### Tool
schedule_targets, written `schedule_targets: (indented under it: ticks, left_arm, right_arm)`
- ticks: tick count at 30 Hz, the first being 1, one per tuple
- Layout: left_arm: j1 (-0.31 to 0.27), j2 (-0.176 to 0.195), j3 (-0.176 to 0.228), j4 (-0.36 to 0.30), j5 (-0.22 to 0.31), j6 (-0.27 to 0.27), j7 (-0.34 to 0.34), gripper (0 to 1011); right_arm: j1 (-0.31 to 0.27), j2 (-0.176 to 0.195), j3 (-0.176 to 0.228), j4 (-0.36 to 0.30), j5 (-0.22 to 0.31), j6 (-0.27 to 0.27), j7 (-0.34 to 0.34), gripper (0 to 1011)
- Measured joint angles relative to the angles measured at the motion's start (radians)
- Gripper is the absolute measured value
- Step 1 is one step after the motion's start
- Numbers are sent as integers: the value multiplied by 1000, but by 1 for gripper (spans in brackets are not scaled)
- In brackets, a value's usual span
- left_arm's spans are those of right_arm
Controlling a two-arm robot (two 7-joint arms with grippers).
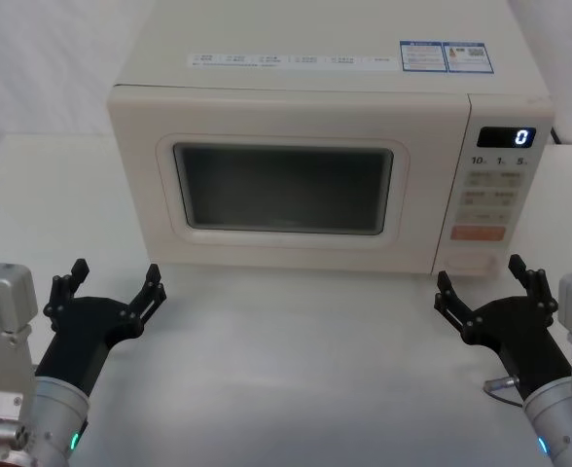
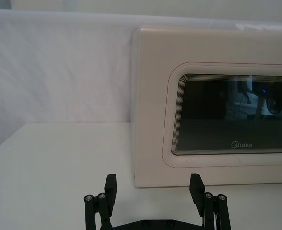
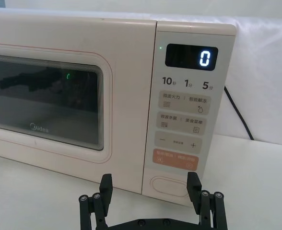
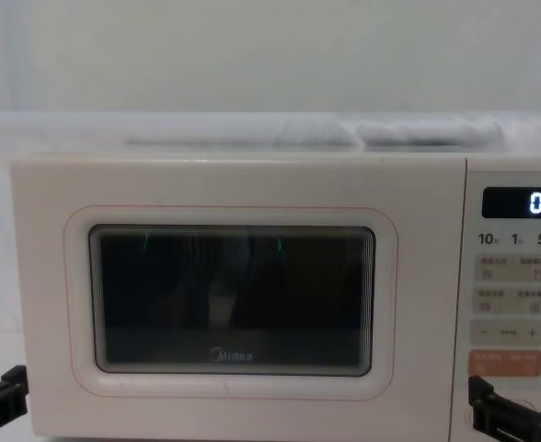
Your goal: Press the button to open the microwave door with one hand; close the microwave door with the other hand.
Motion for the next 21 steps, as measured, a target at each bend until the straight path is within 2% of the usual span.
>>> schedule_targets:
  ticks: [13, 18, 20, 21]
  left_arm:
    - [0, 0, 0, 0, 0, 0, 0, 1001]
    - [0, 0, 0, 0, 0, 0, 0, 1001]
    - [0, 0, 0, 0, 0, 0, 0, 1001]
    - [0, 0, 0, 0, 0, 0, 0, 1001]
  right_arm:
    - [0, 0, 0, 0, 1, 1, 1, 1002]
    - [0, 0, 0, 0, 1, 1, 1, 894]
    - [0, 0, 0, 0, 1, 1, 1, 884]
    - [0, 0, 0, 0, 1, 1, 1, 812]
